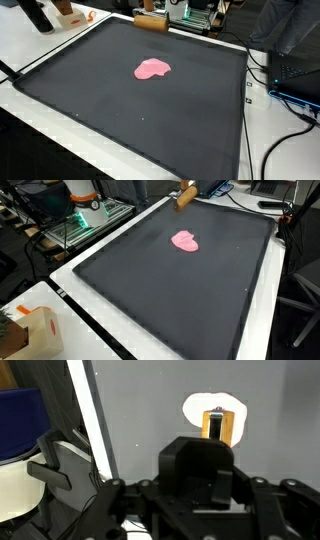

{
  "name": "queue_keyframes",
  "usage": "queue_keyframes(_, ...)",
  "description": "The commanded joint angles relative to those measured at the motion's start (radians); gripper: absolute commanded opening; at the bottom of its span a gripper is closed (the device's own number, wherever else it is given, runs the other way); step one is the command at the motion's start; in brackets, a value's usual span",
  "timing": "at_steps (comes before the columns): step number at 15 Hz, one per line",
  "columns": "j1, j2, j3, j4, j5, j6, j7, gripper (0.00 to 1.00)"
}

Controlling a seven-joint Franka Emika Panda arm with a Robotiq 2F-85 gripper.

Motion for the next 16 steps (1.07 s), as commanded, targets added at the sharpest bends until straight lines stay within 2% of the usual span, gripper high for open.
queue_keyframes(1,0.037,-0.040,0.005,0.073,-0.094,-0.138,0.101,0.23)
queue_keyframes(5,0.067,-0.048,0.030,0.162,-0.168,-0.233,0.179,0.23)
queue_keyframes(6,0.080,-0.030,-0.002,0.129,-0.131,-0.187,0.143,0.23)
queue_keyframes(7,0.086,-0.031,0.000,0.142,-0.135,-0.193,0.151,0.48)
queue_keyframes(16,0.088,-0.016,-0.009,0.137,-0.133,-0.192,0.149,0.48)
